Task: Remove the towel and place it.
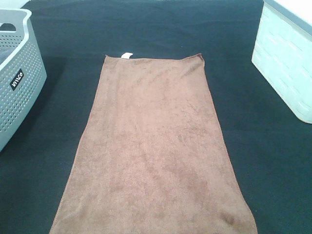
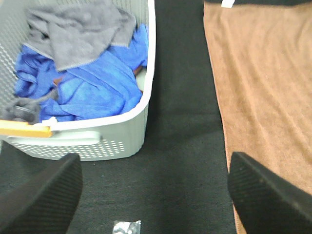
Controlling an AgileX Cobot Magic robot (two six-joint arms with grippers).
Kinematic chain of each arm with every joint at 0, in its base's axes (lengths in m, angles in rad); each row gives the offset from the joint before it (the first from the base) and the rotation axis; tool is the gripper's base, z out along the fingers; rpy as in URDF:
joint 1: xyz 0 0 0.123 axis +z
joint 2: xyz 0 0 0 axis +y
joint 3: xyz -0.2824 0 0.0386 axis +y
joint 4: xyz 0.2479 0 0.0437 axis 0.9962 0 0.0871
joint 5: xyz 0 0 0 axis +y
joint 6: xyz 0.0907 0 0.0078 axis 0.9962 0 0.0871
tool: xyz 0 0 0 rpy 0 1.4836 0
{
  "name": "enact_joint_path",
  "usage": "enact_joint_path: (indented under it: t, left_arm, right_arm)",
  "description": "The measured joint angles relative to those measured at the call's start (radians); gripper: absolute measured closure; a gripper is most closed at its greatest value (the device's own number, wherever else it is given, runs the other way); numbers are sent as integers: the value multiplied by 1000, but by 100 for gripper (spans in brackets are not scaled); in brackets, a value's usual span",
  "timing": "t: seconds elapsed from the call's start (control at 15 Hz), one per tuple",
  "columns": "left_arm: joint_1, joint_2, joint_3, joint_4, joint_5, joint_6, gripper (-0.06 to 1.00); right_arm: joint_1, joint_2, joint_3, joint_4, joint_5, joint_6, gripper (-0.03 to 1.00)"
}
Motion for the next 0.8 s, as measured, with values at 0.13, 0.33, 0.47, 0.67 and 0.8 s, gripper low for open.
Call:
enact_joint_path:
  t: [0.13,0.33,0.47,0.67,0.8]
  left_arm:
    - [0,-146,50,37,32,0,18]
    - [0,-353,109,75,83,0,18]
    - [0,-452,144,79,107,0,18]
    - [0,-536,181,81,132,0,18]
    - [0,-626,246,81,153,11,18]
  right_arm:
    - [0,-152,66,3,0,0,36]
    - [0,-355,150,3,1,-11,36]
    - [0,-436,180,3,1,-48,36]
    - [0,-498,209,3,1,-78,36]
    - [0,-580,259,6,1,-88,36]
